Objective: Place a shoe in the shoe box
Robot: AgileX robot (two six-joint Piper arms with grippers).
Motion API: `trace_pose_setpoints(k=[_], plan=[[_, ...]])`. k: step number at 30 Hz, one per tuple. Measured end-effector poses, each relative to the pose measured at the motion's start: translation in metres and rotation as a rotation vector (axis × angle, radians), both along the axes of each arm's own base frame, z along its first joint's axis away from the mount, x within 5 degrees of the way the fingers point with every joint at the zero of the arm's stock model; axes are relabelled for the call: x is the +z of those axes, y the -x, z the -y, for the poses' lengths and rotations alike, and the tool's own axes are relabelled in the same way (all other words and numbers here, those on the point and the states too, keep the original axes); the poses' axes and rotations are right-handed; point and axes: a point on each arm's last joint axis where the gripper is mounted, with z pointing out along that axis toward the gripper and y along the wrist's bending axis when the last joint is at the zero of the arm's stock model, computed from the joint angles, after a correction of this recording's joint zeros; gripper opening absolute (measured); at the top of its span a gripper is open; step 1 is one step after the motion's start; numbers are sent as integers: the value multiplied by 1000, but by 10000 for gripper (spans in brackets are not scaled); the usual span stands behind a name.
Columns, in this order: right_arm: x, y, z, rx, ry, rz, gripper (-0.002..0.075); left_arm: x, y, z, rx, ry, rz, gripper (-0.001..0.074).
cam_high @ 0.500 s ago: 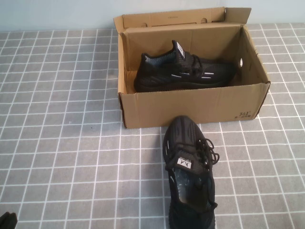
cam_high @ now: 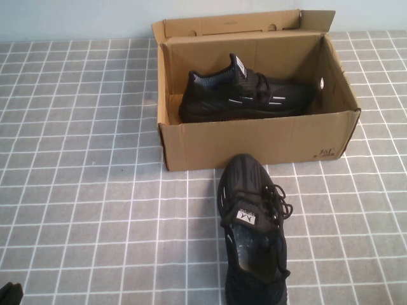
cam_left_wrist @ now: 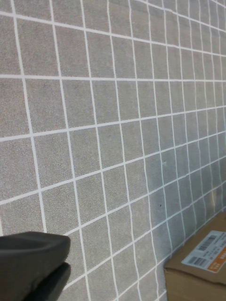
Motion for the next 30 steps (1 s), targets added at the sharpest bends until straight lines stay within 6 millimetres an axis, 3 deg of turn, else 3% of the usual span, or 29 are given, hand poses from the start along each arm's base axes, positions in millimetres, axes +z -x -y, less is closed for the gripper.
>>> trace_pose_setpoints(k=[14, 17, 24, 30], plan=[[6, -1, -1, -6, -58, 60, -16, 0, 0, 0, 0, 0, 0, -1], [12, -2, -2, -14, -170, 102, -16, 0, 0, 0, 0, 0, 0, -1], [25, -3, -2, -64, -646, 154, -16, 0, 0, 0, 0, 0, 0, -1], [26, -3, -3, -76, -791, 137, -16, 0, 0, 0, 0, 0, 0, -1]])
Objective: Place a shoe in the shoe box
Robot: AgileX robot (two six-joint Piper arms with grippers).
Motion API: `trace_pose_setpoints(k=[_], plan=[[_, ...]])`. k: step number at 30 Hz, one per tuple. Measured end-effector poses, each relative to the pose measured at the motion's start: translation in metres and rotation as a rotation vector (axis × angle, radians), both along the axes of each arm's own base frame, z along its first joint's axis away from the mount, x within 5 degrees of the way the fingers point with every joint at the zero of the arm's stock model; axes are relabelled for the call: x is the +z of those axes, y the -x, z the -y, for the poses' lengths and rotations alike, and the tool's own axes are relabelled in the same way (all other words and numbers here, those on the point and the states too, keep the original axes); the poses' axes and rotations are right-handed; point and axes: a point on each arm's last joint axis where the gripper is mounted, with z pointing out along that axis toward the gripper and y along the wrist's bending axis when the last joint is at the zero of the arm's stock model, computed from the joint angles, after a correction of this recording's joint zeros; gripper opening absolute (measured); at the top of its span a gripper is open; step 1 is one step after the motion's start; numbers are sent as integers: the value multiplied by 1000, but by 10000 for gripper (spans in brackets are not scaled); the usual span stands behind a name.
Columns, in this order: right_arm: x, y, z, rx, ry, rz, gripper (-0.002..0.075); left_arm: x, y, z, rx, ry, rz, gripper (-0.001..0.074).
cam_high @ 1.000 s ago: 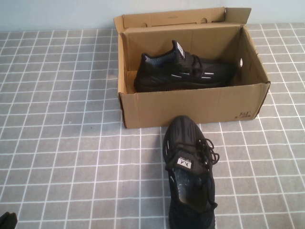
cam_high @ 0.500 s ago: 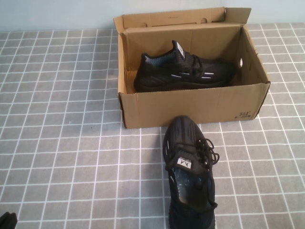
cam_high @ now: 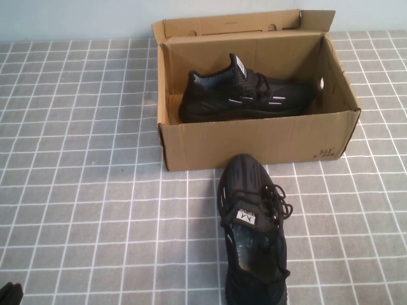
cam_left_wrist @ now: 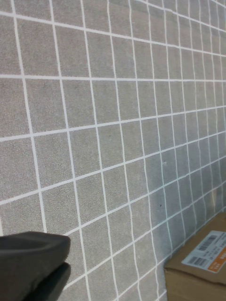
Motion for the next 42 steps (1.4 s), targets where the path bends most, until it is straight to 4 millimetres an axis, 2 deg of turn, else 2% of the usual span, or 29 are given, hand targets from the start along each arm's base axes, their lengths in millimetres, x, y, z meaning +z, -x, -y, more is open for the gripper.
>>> trace_pose_setpoints(k=[3, 8, 12, 16, 22, 30, 35, 39, 42], plan=[[4, 2, -6, 65, 30, -23, -16, 0, 0, 0, 0, 0, 0, -1], [41, 8, -19, 223, 158, -71, -16, 0, 0, 0, 0, 0, 0, -1], [60, 0, -30, 380, 297, -244, -16, 0, 0, 0, 0, 0, 0, -1], [75, -18, -38, 510, 395, -385, -16, 0, 0, 0, 0, 0, 0, -1], [85, -55, -47, 670, 493, -541, -16, 0, 0, 0, 0, 0, 0, -1], [116, -104, -63, 833, 583, -595, -16, 0, 0, 0, 0, 0, 0, -1], [127, -120, -94, 947, 702, -592, -16, 0, 0, 0, 0, 0, 0, -1], [123, -122, -136, 1088, 856, -598, -16, 0, 0, 0, 0, 0, 0, -1], [117, -116, -170, 1217, 992, -590, -16, 0, 0, 0, 0, 0, 0, -1]])
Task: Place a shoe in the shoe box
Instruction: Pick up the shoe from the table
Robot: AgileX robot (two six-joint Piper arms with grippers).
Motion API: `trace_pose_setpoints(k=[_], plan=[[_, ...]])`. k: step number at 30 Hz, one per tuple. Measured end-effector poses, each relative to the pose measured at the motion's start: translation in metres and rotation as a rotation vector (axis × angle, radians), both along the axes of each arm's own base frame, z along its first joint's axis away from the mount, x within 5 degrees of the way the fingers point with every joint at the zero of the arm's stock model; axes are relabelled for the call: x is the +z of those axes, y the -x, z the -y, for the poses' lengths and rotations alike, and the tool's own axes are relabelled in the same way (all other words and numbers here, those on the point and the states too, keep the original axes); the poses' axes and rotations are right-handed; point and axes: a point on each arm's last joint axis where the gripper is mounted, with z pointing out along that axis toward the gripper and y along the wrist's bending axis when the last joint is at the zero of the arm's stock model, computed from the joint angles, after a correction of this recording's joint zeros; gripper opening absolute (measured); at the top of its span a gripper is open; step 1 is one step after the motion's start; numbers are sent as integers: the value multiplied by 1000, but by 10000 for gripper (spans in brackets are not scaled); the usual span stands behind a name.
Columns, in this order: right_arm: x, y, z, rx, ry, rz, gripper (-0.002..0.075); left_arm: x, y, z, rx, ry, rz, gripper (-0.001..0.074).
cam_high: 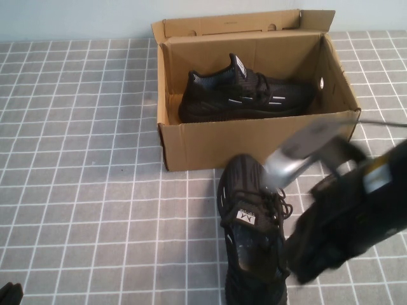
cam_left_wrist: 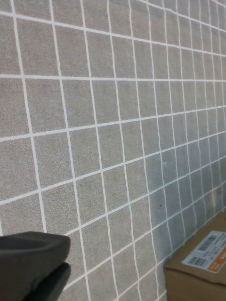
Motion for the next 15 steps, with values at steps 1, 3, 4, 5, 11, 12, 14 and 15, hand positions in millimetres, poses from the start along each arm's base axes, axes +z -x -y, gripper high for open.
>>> trace_pose_setpoints(k=[1, 3, 4, 5, 11, 12, 14, 15], plan=[[-2, 3, -11, 59, 33, 2, -16, 0, 0, 0, 0, 0, 0, -1], [-5, 8, -28, 157, 95, 28, -16, 0, 0, 0, 0, 0, 0, -1], [-7, 10, -35, 199, 123, 44, -16, 0, 0, 0, 0, 0, 0, -1], [-8, 11, -40, 226, 140, 57, -15, 0, 0, 0, 0, 0, 0, -1], [-10, 10, -58, 395, 176, 165, 115, 0, 0, 0, 0, 0, 0, -1], [-10, 7, -59, 414, 176, 195, 167, 0, 0, 0, 0, 0, 0, -1], [-10, 3, -61, 436, 182, 257, 272, 0, 0, 0, 0, 0, 0, -1], [-11, -1, -62, 437, 186, 289, 327, 0, 0, 0, 0, 0, 0, -1]])
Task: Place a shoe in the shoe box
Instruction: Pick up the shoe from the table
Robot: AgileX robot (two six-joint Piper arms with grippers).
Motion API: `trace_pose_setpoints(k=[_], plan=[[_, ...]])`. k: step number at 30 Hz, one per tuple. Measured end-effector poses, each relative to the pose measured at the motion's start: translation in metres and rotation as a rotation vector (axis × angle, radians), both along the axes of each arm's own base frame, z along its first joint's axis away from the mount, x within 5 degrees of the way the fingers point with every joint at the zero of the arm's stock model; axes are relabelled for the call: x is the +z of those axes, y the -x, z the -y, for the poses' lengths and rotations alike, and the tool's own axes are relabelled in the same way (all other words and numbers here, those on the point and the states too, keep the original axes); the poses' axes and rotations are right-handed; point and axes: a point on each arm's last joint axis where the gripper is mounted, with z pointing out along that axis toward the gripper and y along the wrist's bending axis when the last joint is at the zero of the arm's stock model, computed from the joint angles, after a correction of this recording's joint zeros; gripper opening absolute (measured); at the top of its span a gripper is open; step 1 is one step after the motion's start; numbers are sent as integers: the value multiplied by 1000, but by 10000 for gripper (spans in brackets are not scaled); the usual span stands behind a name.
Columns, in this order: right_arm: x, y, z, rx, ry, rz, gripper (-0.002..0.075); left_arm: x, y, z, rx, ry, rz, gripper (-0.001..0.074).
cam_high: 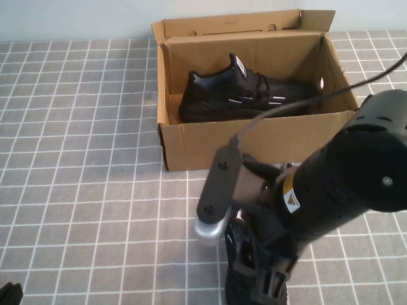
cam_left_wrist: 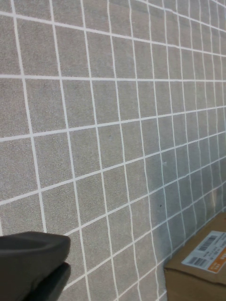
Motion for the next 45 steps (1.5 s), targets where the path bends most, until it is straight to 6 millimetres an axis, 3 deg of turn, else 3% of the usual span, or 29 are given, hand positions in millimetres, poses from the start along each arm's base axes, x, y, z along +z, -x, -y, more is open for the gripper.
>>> trace_pose_setpoints(k=[2, 5, 19, 29, 37, 45], plan=[[0, -6, -2, 7, -9, 60, 403, 0, 0, 0, 0, 0, 0, -1], [-3, -14, -4, 20, 13, 133, 433, 0, 0, 0, 0, 0, 0, -1], [-34, -40, -15, 45, 133, 259, 433, 0, 0, 0, 0, 0, 0, -1], [-48, -72, -1, -108, 125, 233, 433, 0, 0, 0, 0, 0, 0, -1], [-48, -72, -6, -135, 58, 212, 428, 0, 0, 0, 0, 0, 0, -1], [-57, -75, -7, -146, 71, 181, 375, 0, 0, 0, 0, 0, 0, -1]])
